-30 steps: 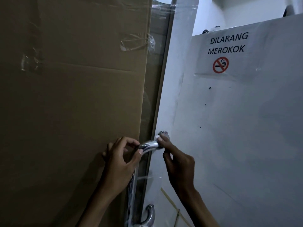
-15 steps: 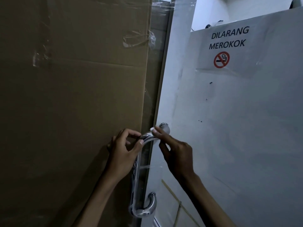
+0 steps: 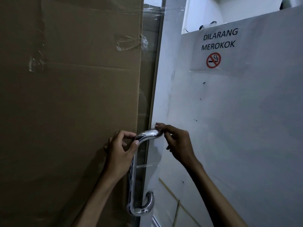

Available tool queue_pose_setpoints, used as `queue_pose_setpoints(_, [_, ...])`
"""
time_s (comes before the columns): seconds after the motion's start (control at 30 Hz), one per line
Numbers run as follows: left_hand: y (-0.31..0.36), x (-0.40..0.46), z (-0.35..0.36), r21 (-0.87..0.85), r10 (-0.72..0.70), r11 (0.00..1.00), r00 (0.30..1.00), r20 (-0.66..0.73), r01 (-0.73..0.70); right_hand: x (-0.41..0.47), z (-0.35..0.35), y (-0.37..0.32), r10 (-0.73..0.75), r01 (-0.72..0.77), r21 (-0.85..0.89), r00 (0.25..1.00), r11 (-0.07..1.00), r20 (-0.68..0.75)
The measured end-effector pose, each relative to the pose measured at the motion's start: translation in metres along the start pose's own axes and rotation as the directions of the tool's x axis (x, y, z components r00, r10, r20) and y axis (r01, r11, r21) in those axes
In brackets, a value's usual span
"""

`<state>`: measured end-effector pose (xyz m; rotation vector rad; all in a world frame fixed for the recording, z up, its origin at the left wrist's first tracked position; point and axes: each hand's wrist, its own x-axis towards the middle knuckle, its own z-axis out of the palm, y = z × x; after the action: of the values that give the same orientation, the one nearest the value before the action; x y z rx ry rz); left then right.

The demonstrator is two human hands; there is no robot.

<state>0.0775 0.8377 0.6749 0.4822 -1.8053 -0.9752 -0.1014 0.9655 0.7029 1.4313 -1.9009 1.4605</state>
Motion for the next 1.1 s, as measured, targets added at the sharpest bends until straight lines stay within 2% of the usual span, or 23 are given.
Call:
queue_pose_setpoints(0.1, [-0.003,0.001,0.001,0.024,0.005,1.0,1.0,0.008,-0.005,-0.008,0.001,-0.003,-0.077,0.081,-0.083,0.996,0.993,0.045])
queue_pose_setpoints(0.23, [-0.008,0.002,0.0,0.036,0.008,0.999,1.0,0.014,-0.008,0.009,-0.006,0.006,-0.036,0.042,-0.27,0.999,0.962,0.029])
queue_pose_setpoints(0.3, [-0.011,0.002,-0.002,0.044,0.003,0.999,1.0,0.019,-0.004,0.013,-0.004,0.002,-0.077,0.098,-0.309,0.994,0.946,0.078])
queue_pose_setpoints(0.4, [-0.013,0.002,-0.003,0.054,-0.015,0.998,1.0,0.017,0.014,0.011,-0.004,0.002,-0.133,0.163,-0.257,0.982,0.953,0.131])
queue_pose_setpoints(0.5, [-0.011,0.001,-0.002,0.06,-0.009,0.998,1.0,0.018,0.008,0.011,-0.01,0.012,-0.054,0.067,-0.212,0.996,0.975,0.066])
queue_pose_setpoints(0.57, [-0.011,0.002,-0.001,0.062,0.004,0.998,1.0,0.02,-0.005,0.008,-0.008,0.013,-0.061,0.065,-0.183,0.998,0.981,0.03])
queue_pose_setpoints(0.73, [-0.017,0.005,0.002,-0.005,-0.01,1.0,0.999,0.045,0.01,-0.021,0.017,-0.007,-0.158,0.154,-0.184,0.987,0.971,-0.007])
queue_pose_setpoints(0.87, [-0.019,0.007,-0.003,-0.051,-0.034,0.998,0.994,0.105,0.039,-0.041,0.038,-0.016,-0.349,0.363,-0.275,0.932,0.89,0.099])
queue_pose_setpoints(0.9, [-0.02,0.008,-0.005,-0.062,-0.039,0.997,0.993,0.116,0.046,-0.042,0.039,-0.016,-0.375,0.386,-0.304,0.922,0.871,0.097])
queue_pose_setpoints(1.0, [-0.028,0.006,-0.014,-0.09,-0.028,0.995,0.992,0.121,0.039,-0.041,0.04,-0.017,-0.349,0.326,-0.348,0.937,0.879,-0.005])
queue_pose_setpoints(1.1, [-0.037,0.001,-0.021,-0.132,-0.035,0.99,0.992,0.125,0.051,-0.043,0.041,-0.011,-0.474,0.458,-0.408,0.878,0.79,0.069])
